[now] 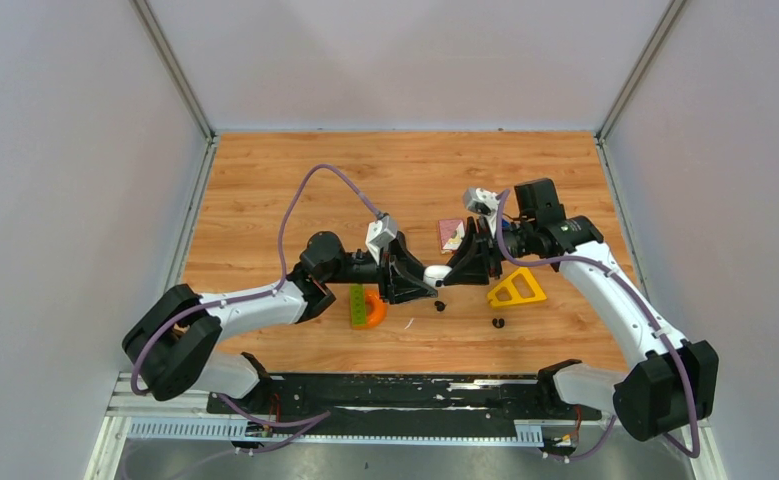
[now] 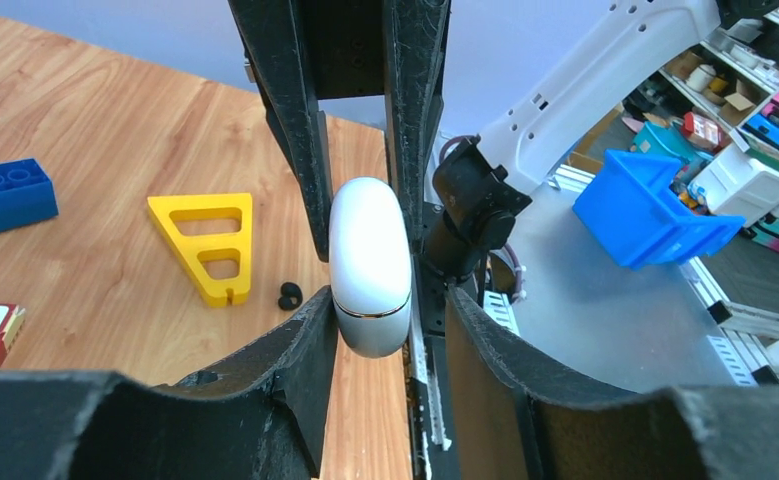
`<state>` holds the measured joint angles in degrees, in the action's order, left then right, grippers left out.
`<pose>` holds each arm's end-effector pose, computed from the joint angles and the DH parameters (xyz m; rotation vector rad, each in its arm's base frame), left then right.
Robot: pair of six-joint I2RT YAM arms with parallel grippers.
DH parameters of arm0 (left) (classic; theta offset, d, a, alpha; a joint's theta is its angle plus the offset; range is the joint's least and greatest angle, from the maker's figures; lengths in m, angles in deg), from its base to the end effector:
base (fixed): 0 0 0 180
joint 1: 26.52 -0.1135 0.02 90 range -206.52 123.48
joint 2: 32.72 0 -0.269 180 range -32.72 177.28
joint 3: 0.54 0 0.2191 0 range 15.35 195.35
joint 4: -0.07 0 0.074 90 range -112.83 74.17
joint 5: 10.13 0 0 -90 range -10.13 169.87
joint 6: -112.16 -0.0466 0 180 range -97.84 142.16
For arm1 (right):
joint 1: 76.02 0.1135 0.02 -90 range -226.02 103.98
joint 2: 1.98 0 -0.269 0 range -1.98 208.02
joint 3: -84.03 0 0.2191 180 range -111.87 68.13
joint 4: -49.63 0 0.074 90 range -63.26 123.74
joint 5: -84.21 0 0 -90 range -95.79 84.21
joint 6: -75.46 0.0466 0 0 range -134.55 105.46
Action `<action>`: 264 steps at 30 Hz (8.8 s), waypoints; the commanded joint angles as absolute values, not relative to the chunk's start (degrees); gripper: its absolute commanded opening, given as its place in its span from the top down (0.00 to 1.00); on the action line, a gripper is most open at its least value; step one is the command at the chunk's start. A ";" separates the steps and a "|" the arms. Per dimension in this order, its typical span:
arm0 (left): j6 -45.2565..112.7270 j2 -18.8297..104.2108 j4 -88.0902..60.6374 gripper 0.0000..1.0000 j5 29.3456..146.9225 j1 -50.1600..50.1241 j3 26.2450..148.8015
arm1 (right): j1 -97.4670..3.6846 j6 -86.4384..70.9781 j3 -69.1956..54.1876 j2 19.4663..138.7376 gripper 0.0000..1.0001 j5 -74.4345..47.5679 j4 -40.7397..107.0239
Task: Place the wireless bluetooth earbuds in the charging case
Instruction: Pick up the charging case at the center of the board, then open the charging case, then pick up the earbud from the center of the board.
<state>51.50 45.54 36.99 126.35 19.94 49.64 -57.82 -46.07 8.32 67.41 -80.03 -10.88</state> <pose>0.1570 -0.2142 0.2900 0.9779 1.3869 -1.6021 0.1701 0.1031 0.3191 -1.2872 1.6122 1.4313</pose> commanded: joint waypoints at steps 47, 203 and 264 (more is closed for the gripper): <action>48.02 46.91 38.82 0.92 128.93 20.30 50.18 | -57.74 -37.02 11.41 67.80 0.49 -78.94 -1.74; 41.40 12.80 24.95 1.00 104.99 5.38 40.40 | -18.13 -78.98 -3.81 104.36 0.60 -28.11 -7.32; 41.49 13.95 25.28 1.00 106.06 5.38 40.58 | -16.87 -74.42 -7.42 112.65 0.71 -21.73 -14.29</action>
<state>41.55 13.92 22.80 105.50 5.65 40.35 -16.95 -74.73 -7.68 109.04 -24.73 -10.91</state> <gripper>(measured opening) 0.348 0.296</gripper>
